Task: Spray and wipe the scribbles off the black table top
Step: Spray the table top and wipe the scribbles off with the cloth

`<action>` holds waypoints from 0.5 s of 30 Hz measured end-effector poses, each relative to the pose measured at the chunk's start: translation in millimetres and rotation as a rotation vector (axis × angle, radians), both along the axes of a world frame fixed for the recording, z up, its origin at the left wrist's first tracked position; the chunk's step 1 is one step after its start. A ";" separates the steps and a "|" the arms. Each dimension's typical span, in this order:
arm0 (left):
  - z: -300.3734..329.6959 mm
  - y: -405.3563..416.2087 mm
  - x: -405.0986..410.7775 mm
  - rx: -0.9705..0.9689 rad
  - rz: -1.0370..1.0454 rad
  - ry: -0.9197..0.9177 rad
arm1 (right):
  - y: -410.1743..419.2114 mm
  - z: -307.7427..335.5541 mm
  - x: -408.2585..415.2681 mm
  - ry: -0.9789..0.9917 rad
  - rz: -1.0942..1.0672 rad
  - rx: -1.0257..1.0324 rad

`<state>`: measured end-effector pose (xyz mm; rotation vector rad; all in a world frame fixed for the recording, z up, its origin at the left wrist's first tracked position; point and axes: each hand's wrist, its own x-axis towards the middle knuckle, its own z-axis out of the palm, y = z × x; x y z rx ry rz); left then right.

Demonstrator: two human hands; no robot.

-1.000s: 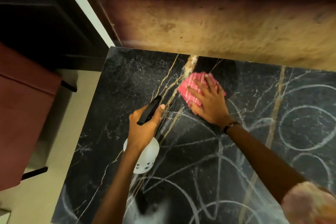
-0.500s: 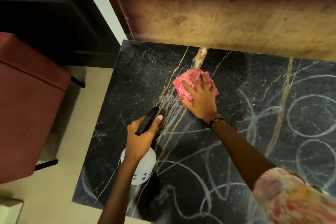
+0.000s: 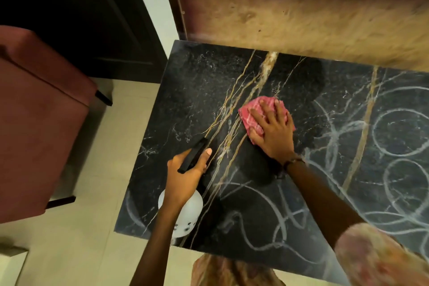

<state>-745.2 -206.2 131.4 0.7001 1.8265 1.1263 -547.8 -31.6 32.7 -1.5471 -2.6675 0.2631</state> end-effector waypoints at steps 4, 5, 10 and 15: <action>1.5 -15.6 -4.2 -0.010 -0.003 -0.001 | 13.6 -0.7 -76.7 -0.003 -0.005 -0.021; 1.7 -18.6 -5.5 -0.012 -0.013 0.010 | 5.0 -2.7 -89.0 -0.020 0.048 -0.009; 2.5 -30.5 -11.2 -0.007 -0.025 0.045 | -105.6 -15.4 -67.5 0.029 0.361 0.055; 6.3 -41.0 -14.8 -0.018 0.000 0.021 | -123.3 -17.9 37.1 -0.010 0.363 0.079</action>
